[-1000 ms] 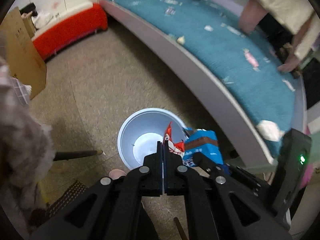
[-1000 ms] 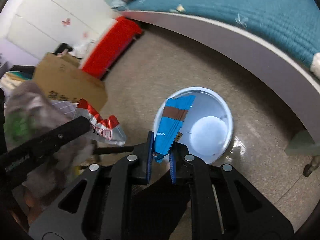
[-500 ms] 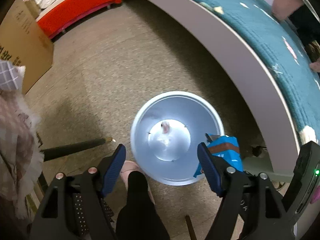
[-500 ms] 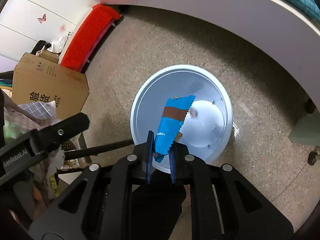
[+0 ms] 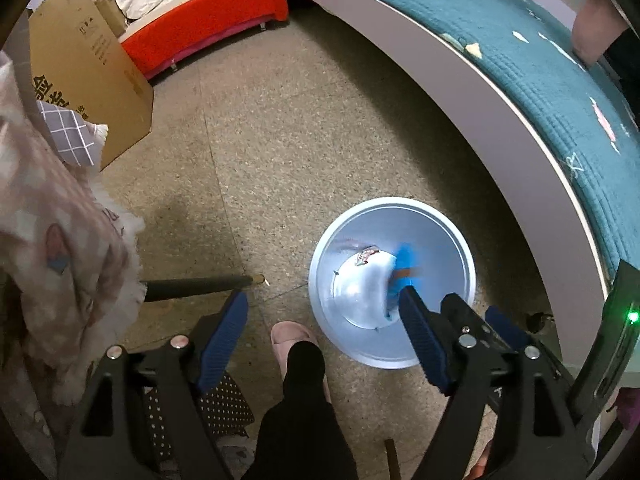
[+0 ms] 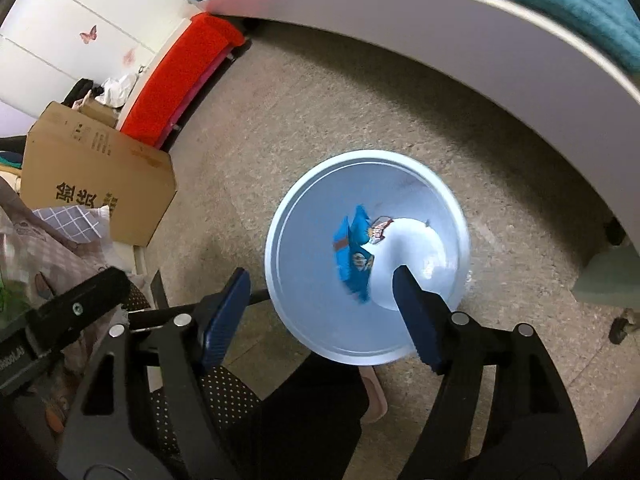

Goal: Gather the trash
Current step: 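Bring both tools back from the bucket to the table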

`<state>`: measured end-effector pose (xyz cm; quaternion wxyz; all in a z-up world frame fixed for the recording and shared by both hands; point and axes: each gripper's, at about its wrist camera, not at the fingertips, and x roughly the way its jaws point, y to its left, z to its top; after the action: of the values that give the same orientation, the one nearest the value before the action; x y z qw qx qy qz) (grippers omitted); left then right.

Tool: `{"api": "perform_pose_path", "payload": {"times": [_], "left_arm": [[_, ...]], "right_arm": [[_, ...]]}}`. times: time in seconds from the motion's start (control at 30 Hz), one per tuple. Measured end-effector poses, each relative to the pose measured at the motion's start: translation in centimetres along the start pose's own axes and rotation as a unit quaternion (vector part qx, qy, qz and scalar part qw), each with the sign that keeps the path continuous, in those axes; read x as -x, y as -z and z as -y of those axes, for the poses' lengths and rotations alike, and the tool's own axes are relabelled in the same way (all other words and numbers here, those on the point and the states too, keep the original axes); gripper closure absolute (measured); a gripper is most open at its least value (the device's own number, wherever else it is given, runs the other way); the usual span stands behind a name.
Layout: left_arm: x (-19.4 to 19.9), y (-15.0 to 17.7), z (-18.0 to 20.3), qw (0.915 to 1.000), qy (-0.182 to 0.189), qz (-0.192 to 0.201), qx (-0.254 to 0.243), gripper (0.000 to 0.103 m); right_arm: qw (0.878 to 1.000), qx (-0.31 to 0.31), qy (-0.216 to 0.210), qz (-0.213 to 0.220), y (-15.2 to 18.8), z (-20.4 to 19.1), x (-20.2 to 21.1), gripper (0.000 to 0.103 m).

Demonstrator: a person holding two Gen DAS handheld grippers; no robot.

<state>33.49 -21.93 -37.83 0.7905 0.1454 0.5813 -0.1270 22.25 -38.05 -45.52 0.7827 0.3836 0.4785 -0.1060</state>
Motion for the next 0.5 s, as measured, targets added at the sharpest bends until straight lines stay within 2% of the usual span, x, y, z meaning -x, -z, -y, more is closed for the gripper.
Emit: {"api": "perform_pose_path", "payload": {"times": [0.17, 0.2, 0.37, 0.5], "left_arm": [[2.5, 1.3, 0.8, 0.9998, 0.017, 0.013, -0.003, 0.027], [3.4, 1.7, 1.2, 0.9995, 0.022, 0.021, -0.009, 0.027], [9.7, 4.0, 3.2, 0.9952, 0.041, 0.078, -0.043, 0.027], [15.7, 5.7, 4.1, 0.9876, 0.057, 0.133, -0.059, 0.027]], "right_arm": [[1.0, 0.003, 0.023, 0.012, 0.6, 0.9, 3.9, 0.03], [1.0, 0.0, 0.015, 0.019, 0.7, 1.3, 5.2, 0.03], [0.998, 0.008, 0.008, 0.06, 1.7, 2.2, 11.9, 0.027], [0.994, 0.03, -0.013, 0.106, 2.9, 0.7, 18.1, 0.026]]}}
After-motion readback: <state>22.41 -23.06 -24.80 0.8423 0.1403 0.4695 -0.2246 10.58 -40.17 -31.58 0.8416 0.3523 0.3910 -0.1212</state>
